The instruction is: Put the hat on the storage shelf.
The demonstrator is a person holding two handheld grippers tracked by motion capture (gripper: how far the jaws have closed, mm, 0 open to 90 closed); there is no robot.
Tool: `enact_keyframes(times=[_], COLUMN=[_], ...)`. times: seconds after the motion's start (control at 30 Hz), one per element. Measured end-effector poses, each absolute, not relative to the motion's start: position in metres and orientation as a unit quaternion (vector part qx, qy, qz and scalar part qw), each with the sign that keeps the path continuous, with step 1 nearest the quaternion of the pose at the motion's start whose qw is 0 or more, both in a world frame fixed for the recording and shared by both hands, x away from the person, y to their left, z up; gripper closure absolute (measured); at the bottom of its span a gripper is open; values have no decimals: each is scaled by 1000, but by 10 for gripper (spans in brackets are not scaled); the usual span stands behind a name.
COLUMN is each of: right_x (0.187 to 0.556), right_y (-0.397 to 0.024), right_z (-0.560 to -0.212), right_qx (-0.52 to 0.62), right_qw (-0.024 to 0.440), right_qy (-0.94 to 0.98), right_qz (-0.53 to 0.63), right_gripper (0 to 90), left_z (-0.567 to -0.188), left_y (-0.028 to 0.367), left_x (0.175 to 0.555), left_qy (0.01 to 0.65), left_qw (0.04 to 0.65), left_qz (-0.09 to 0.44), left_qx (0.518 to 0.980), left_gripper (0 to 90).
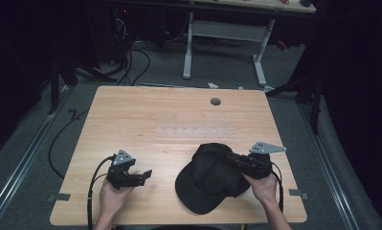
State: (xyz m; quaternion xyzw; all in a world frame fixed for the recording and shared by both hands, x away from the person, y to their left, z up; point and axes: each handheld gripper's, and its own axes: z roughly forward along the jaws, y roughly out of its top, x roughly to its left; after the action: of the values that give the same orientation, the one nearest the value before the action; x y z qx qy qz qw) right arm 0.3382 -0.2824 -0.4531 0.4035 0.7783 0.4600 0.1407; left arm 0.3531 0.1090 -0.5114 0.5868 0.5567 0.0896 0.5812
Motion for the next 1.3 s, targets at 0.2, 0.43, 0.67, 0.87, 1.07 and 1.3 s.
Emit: enact_keyframes(times=[0.2,0.43,0.67,0.87,1.07,1.3], right_x=[338,338,339,341,343,344], right_y=[-282,-278,-272,-267,-261,-255], right_z=[-440,-425,-413,-406,-399,-392], right_qx=[382,359,337,318,296,271], right_qw=[146,150,147,145,137,129], right_qy=[783,788,791,795,798,802], right_qz=[469,477,489,496,507,516], right_gripper=[802,803,804,804,804,804], left_z=[-499,-484,-471,-458,-448,-436], left_y=[98,82,70,61,46,31], left_x=[350,351,354,356,357,360], left_qy=[537,514,499,484,459,436], left_qw=[591,598,610,621,620,623], left_qz=[67,43,13,-2,-12,-23], left_qx=[598,613,615,616,636,649], left_gripper=[170,163,156,155,152,154])
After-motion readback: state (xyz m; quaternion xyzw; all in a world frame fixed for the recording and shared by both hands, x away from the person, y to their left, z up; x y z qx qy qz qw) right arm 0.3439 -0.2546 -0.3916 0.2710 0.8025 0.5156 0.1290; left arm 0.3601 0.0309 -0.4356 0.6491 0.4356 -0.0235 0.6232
